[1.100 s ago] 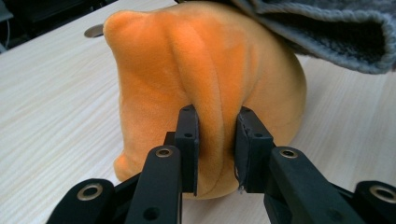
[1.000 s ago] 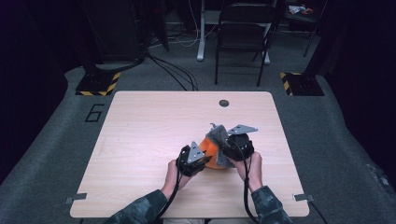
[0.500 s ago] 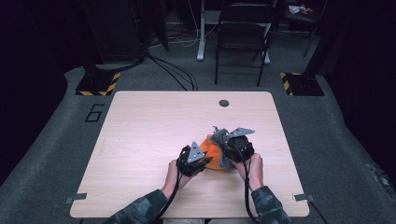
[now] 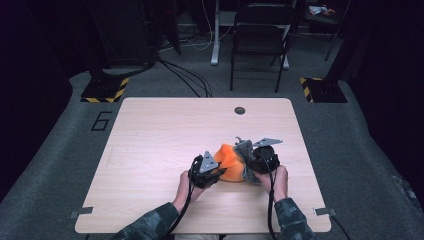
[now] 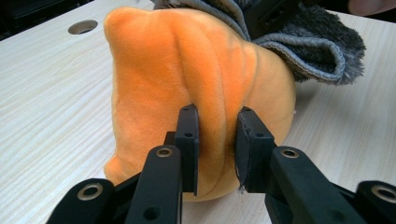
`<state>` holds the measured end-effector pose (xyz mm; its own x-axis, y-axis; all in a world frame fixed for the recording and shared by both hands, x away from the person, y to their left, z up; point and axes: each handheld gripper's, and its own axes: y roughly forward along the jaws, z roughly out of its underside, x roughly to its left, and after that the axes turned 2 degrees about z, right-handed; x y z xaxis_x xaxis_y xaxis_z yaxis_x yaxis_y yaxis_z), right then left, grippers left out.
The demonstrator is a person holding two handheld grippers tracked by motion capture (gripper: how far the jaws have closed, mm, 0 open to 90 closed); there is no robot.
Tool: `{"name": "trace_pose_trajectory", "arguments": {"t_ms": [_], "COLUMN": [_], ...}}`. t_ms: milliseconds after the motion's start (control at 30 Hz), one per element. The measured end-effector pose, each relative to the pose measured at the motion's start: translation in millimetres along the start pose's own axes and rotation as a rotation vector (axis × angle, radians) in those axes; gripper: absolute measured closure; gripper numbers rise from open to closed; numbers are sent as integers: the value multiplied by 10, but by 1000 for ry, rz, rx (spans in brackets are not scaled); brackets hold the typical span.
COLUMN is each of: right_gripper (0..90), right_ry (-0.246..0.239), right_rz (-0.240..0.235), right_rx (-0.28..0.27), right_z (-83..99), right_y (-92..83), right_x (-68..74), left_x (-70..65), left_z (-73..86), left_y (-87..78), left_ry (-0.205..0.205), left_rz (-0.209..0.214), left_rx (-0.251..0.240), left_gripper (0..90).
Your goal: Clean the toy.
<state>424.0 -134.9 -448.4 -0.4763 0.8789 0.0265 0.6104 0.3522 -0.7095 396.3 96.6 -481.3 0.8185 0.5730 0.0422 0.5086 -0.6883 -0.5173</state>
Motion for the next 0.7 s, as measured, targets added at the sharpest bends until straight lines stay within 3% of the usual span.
{"name": "trace_pose_trajectory", "arguments": {"t_ms": [200, 267, 400, 533, 567, 600, 700], "right_gripper": [725, 730, 731, 731, 731, 731, 731], "right_ry": [37, 71, 74, 71, 82, 82, 76], "right_rz": [31, 42, 58, 76, 79, 79, 39], "right_rx": [34, 73, 134, 110, 63, 63, -38], "right_z": [102, 186, 269, 183, 112, 112, -34], "right_y": [93, 180, 292, 202, 82, 82, -171], "right_x": [-152, -230, -274, -271, -269, -269, -210], "left_x": [25, 23, 67, 116, 120, 123, 120], "left_z": [5, 9, 20, 34, 36, 36, 34], "left_y": [-4, -1, -16, -24, -25, -26, -27], "left_ry": [-6, -17, -29, -58, -64, -65, -64], "left_rz": [4, 3, -1, 8, 8, 9, 7], "left_rx": [1, -4, 0, -3, -5, -4, -3], "left_gripper": [732, 732, 732, 731, 730, 730, 727]}}
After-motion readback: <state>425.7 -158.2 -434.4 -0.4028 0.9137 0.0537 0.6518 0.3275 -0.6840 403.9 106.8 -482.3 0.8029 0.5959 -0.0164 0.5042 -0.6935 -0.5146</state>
